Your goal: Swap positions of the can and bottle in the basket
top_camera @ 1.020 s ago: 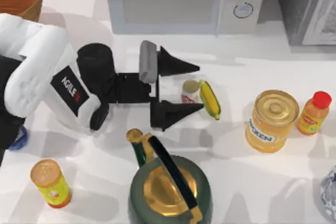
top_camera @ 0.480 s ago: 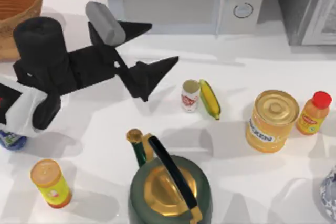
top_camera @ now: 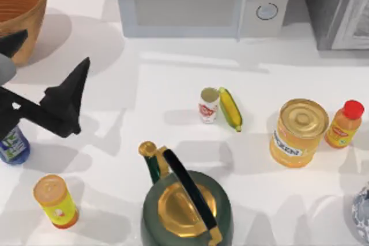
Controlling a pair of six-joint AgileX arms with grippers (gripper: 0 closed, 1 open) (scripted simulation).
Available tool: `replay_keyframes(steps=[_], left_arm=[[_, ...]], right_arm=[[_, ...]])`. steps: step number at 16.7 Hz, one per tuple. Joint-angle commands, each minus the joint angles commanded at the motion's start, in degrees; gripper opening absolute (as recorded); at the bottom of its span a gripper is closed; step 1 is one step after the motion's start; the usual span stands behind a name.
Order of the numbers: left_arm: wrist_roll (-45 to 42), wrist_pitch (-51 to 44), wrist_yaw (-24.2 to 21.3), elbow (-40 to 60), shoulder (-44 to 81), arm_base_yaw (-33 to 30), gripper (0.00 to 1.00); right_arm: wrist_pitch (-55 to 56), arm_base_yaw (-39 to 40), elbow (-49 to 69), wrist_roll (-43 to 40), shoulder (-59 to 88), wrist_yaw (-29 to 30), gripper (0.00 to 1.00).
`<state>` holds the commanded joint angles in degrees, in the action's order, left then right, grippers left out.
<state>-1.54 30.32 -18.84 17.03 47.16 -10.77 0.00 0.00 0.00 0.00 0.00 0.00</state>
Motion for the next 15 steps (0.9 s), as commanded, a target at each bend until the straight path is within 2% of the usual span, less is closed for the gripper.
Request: replay_keyframes(steps=[4, 7, 11, 15], left_arm=[[0.63, -14.02, 9.94, -9.29, -24.94, 4.68, 1.0], [1.11, -22.74, 15.08, -13.87, -37.7, 7.86, 1.0], [1.5, -29.71, 18.57, -16.81, -46.45, 10.53, 1.0], [1.54, -30.32, 18.84, -17.03, -47.15, 10.77, 1.0]], right_arm=[[0.0, 0.0, 0.0, 0.0, 0.0, 0.0, 1.0], [0.0, 0.0, 0.0, 0.0, 0.0, 0.0, 1.0], [0.0, 0.0, 0.0, 0.0, 0.0, 0.0, 1.0], [0.0, 0.0, 0.0, 0.0, 0.0, 0.0, 1.0]])
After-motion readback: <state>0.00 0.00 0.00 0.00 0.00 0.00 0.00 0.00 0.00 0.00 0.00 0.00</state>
